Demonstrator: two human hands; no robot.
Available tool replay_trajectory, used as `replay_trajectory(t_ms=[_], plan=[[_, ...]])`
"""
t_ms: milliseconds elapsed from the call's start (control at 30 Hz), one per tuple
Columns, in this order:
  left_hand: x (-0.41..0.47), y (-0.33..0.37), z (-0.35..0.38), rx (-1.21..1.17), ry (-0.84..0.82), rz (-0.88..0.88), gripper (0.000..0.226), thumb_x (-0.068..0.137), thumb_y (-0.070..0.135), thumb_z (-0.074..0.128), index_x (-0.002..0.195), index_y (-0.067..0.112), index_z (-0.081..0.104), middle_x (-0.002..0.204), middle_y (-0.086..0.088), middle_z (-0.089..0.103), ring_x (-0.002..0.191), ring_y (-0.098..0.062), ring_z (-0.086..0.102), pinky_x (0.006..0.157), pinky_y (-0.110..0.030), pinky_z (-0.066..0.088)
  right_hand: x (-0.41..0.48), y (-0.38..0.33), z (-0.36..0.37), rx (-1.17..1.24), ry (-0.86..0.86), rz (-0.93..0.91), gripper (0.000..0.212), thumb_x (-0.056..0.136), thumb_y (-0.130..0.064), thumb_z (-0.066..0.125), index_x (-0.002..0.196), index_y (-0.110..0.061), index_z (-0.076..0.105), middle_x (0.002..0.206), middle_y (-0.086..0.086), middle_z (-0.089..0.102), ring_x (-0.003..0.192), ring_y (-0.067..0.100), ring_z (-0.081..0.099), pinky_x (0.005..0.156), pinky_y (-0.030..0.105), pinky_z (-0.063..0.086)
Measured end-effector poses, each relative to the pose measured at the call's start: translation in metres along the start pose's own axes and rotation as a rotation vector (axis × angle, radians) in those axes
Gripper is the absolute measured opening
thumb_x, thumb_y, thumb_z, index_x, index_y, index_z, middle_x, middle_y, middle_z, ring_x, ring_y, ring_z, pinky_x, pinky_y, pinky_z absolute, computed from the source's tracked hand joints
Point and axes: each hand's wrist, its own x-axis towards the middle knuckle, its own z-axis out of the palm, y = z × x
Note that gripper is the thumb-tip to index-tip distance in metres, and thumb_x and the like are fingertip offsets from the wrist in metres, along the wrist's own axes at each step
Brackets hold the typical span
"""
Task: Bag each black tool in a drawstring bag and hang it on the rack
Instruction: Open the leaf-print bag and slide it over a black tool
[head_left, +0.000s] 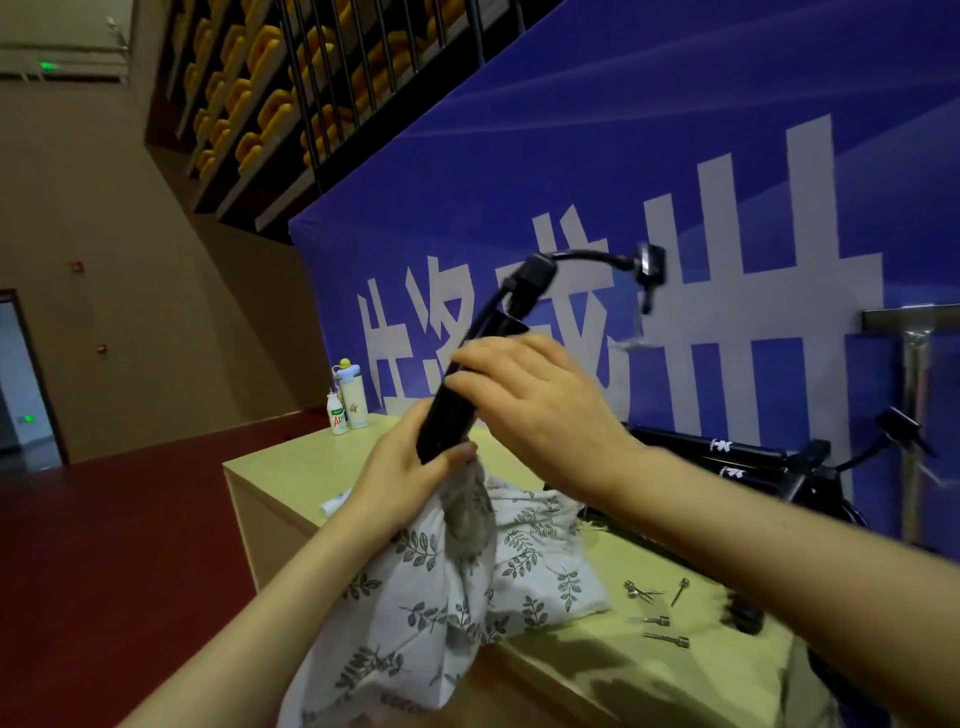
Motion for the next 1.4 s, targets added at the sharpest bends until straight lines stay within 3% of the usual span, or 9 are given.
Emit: replay_trajectory(t_ms=[67,167,233,500,767,1000,1133,1233,1400], plan=[[-0.001,-0.002,-0.001,-0.009,0.099,-0.025,0.035,0.084,0.019,0.067,0.115,0.026,0.053,0.099,0.021,0.060,0.094,0.008,0.057,0.074,-0.001,0.042,-0.014,-0.018,0.001,0.237,0.000,0.332,0.026,0.088,-0.031,0.056,0.109,-0.015,0.058,0.109,0.001,0.060,0.098,0.018,0.058,0.084,0.036,0.048],[-0.003,-0.002,-0.006,-0.051,0.196,-0.103,0.033,0.084,0.024,0.067,0.115,0.023,0.055,0.100,0.013,0.062,0.095,0.004,0.057,0.074,-0.008,0.043,-0.028,-0.046,0.011,0.510,-0.652,0.770,0.057,0.082,-0.062,0.053,0.118,-0.017,0.049,0.110,0.001,0.058,0.095,0.020,0.059,0.076,0.035,0.049],[-0.004,0.001,-0.010,-0.065,0.235,-0.135,0.030,0.083,0.025,0.068,0.111,0.019,0.058,0.099,0.007,0.064,0.093,0.000,0.058,0.072,-0.013,0.043,-0.033,-0.051,0.029,0.552,-0.836,0.807,0.038,0.086,-0.049,0.054,0.099,-0.013,0.055,0.093,0.011,0.061,0.089,0.030,0.063,0.065,0.034,0.044],[-0.002,0.016,-0.049,-0.134,0.310,-0.220,0.016,0.081,0.026,0.069,0.093,0.017,0.063,0.089,-0.001,0.067,0.082,-0.013,0.063,0.074,-0.027,0.051,0.012,-0.032,0.015,1.550,-0.364,1.303,0.019,0.096,-0.003,0.042,0.083,-0.006,0.055,0.061,0.003,0.065,0.054,0.011,0.065,0.059,0.023,0.058],[-0.016,0.012,-0.049,-0.638,0.345,-0.521,0.012,0.083,0.024,0.067,0.086,0.012,0.067,0.075,-0.005,0.072,0.071,-0.021,0.068,0.067,-0.033,0.054,0.014,-0.035,-0.002,2.014,-0.206,1.448,0.023,0.090,0.010,0.045,0.084,0.001,0.065,0.066,0.010,0.072,0.059,0.014,0.070,0.053,0.023,0.058],[-0.011,0.023,-0.047,-1.010,0.199,-0.542,0.046,0.068,0.033,0.072,0.107,0.010,0.065,0.089,-0.010,0.066,0.082,-0.024,0.063,0.076,-0.031,0.056,-0.006,-0.024,0.000,1.461,-0.159,1.345,0.025,0.089,0.008,0.037,0.085,-0.013,0.049,0.056,0.000,0.049,0.045,0.008,0.045,0.043,0.019,0.039],[-0.004,0.037,-0.034,-0.949,0.193,-0.495,0.035,0.065,0.049,0.068,0.077,0.016,0.074,0.075,-0.005,0.068,0.076,-0.021,0.064,0.086,-0.036,0.050,-0.012,-0.024,-0.010,1.024,-0.269,1.076,0.032,0.089,0.000,0.038,0.074,-0.014,0.062,0.068,0.005,0.057,0.047,0.013,0.044,0.047,0.024,0.039],[0.003,0.051,-0.025,-0.907,0.173,-0.428,0.035,0.070,0.049,0.063,0.061,0.018,0.076,0.061,-0.001,0.070,0.068,-0.017,0.066,0.078,-0.032,0.050,-0.006,-0.027,-0.013,0.881,-0.299,0.969,0.032,0.089,-0.035,0.050,0.092,-0.013,0.073,0.094,0.010,0.070,0.092,0.029,0.064,0.081,0.044,0.054],[0.010,0.073,-0.017,-0.938,0.096,-0.368,0.038,0.067,0.049,0.063,0.073,0.012,0.071,0.065,-0.005,0.071,0.064,-0.017,0.070,0.076,-0.035,0.053,-0.004,-0.018,-0.025,0.719,-0.289,0.977,0.046,0.079,-0.058,0.059,0.115,-0.029,0.064,0.115,-0.001,0.041,0.120,0.019,0.037,0.105,0.040,0.036]])
